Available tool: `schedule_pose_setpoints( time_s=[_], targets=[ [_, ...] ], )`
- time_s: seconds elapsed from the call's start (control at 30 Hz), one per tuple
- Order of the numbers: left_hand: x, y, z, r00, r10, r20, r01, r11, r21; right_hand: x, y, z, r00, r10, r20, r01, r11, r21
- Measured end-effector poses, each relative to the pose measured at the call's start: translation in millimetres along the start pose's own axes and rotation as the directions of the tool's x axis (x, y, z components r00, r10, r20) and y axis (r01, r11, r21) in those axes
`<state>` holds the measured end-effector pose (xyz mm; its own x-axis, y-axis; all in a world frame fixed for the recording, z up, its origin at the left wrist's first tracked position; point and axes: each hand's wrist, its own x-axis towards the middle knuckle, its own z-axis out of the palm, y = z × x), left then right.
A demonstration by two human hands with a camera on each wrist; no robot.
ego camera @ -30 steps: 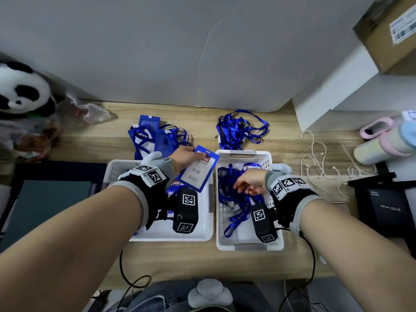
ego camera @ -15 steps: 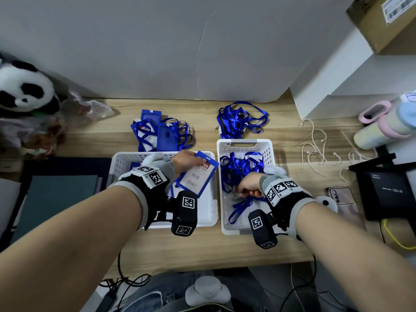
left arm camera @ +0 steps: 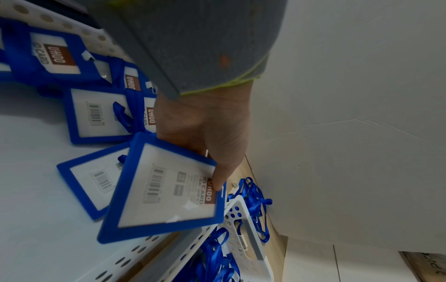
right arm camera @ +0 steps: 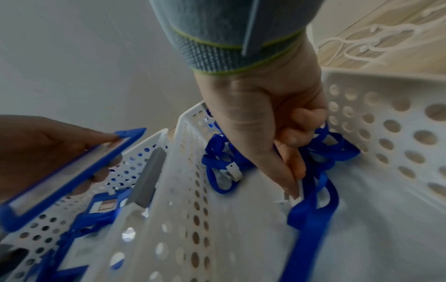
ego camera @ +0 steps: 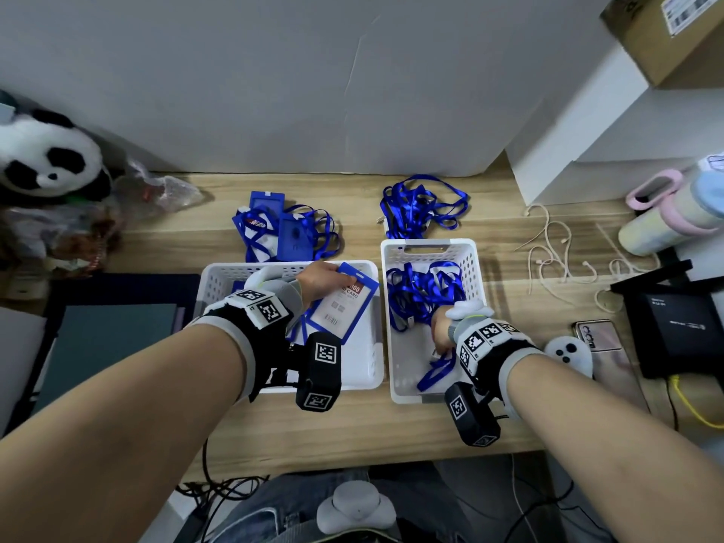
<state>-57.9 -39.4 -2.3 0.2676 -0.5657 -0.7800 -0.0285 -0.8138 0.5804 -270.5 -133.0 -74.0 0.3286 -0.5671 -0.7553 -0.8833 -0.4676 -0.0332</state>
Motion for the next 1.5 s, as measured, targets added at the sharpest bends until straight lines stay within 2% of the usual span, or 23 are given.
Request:
schedule_pose_setpoints(
  time_s=[0.1,0.3,0.53,0.57,0.63,0.7,0.77,0.87,0.93,1.03,1.13,1.23,1.27,1.3,1.37,1.4,1.5],
  targets=[
    [-3,-1,-4,1.0,0.009,-0.014,-0.009,1.0,-0.001,2,5,3,1.0,-0.001,-0.013,0.0,0.996,-0.09],
    [-7,-2,-6,1.0,0.008,-0.019,-0.008,1.0,0.006,-6,3,5,0.997,0.007,-0.082,-0.009,1.0,-0.013],
    [-10,0,-3,1.0,0.013,-0.024,-0.013,1.0,0.012,-13,-14,-30,0.997,-0.046,0.062,0.047,0.999,-0.01],
    [-11,0,-3,1.0,0.014,-0.027,-0.014,1.0,0.005,-16,-20,-39,0.995,-0.073,0.071,0.07,0.997,0.036],
    [-12,1,-3,0.999,0.023,-0.036,-0.023,1.0,-0.019,-21,-26,-57,0.99,-0.137,0.031,0.124,0.955,0.269],
    [-12,2,-2,0.998,0.038,-0.041,-0.039,0.999,-0.036,-29,-30,-73,0.983,-0.178,-0.034,0.168,0.825,0.539],
    [-12,2,-3,0.998,0.045,-0.047,-0.047,0.997,-0.057,-36,-35,-89,0.981,-0.175,-0.078,0.169,0.602,0.78],
    [-13,3,-5,0.997,0.057,-0.043,-0.061,0.993,-0.099,-54,-41,-114,0.972,-0.162,-0.168,0.209,0.288,0.934],
    [-13,4,-7,0.996,0.071,-0.045,-0.076,0.991,-0.111,-64,-44,-128,0.95,-0.203,-0.239,0.271,0.147,0.951],
    [-16,9,-9,0.993,0.093,-0.066,-0.102,0.983,-0.153,-79,-51,-145,0.895,-0.283,-0.346,0.364,0.013,0.931],
    [-21,15,-12,0.989,0.122,-0.078,-0.136,0.969,-0.204,-99,-60,-165,0.81,-0.357,-0.465,0.432,-0.172,0.885],
    [-25,20,-19,0.987,0.135,-0.091,-0.151,0.967,-0.205,-116,-66,-184,0.731,-0.399,-0.553,0.426,-0.366,0.827],
    [-25,20,-22,0.986,0.136,-0.095,-0.154,0.965,-0.211,-118,-66,-187,0.719,-0.407,-0.564,0.415,-0.4,0.817],
    [-26,20,-24,0.985,0.139,-0.101,-0.158,0.964,-0.214,-118,-66,-189,0.72,-0.407,-0.562,0.414,-0.397,0.819],
    [-27,20,-26,0.981,0.157,-0.11,-0.178,0.961,-0.212,-119,-66,-187,0.743,-0.391,-0.543,0.44,-0.327,0.837],
    [-26,20,-27,0.981,0.162,-0.106,-0.181,0.961,-0.208,-121,-67,-185,0.743,-0.387,-0.546,0.442,-0.327,0.835],
    [-26,17,-32,0.98,0.168,-0.11,-0.189,0.956,-0.225,-129,-69,-188,0.68,-0.41,-0.608,0.398,-0.491,0.775]
  ],
)
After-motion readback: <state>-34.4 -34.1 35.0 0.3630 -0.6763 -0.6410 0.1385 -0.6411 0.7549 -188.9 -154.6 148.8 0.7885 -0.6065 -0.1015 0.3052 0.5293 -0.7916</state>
